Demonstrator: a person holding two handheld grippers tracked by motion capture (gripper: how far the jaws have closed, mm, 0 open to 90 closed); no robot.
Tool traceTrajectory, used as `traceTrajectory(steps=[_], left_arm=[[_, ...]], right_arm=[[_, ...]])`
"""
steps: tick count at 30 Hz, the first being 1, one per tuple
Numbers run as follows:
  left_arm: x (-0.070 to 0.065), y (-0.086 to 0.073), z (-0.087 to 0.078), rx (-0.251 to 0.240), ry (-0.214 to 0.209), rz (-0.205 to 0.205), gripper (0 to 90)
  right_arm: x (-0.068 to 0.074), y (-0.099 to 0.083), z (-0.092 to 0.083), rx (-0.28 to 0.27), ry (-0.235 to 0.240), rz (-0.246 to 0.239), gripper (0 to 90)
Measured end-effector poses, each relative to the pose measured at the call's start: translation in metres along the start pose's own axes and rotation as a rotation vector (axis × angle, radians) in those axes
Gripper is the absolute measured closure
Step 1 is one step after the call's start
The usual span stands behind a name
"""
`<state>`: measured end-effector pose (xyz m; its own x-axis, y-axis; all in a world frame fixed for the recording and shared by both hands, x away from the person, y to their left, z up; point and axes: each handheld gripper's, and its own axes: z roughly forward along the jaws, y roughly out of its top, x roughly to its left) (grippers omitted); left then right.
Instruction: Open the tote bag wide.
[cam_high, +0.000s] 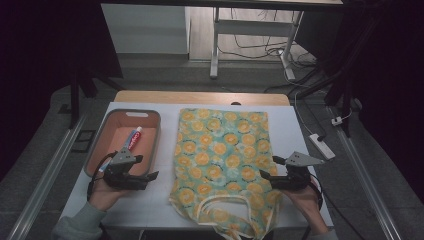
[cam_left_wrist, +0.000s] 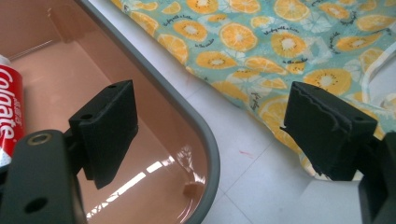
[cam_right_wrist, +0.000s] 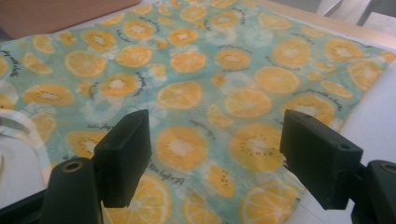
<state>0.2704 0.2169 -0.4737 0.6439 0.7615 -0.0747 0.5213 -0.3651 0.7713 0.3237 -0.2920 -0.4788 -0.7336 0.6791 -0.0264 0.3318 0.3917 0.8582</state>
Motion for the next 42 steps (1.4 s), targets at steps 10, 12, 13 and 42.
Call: traceTrajectory(steps=[10,12,13,42], left_arm=[[-0.002,0.001,-0.006,-0.020,0.011,0.013,18.0],[-0.003,0.000,-0.010,-0.031,0.013,0.010,18.2],[-0.003,0.000,-0.011,-0.034,0.013,0.009,18.2],[-0.073,0.048,0.038,0.063,-0.175,0.250,19.3]], right_arm=[[-0.004,-0.001,-0.001,0.012,-0.005,0.002,25.5],[-0.003,0.000,0.000,0.018,-0.009,-0.001,25.6],[-0.001,0.003,0.000,0.016,-0.008,-0.001,25.7],[0.016,0.007,0.004,0.043,0.033,-0.035,26.1]])
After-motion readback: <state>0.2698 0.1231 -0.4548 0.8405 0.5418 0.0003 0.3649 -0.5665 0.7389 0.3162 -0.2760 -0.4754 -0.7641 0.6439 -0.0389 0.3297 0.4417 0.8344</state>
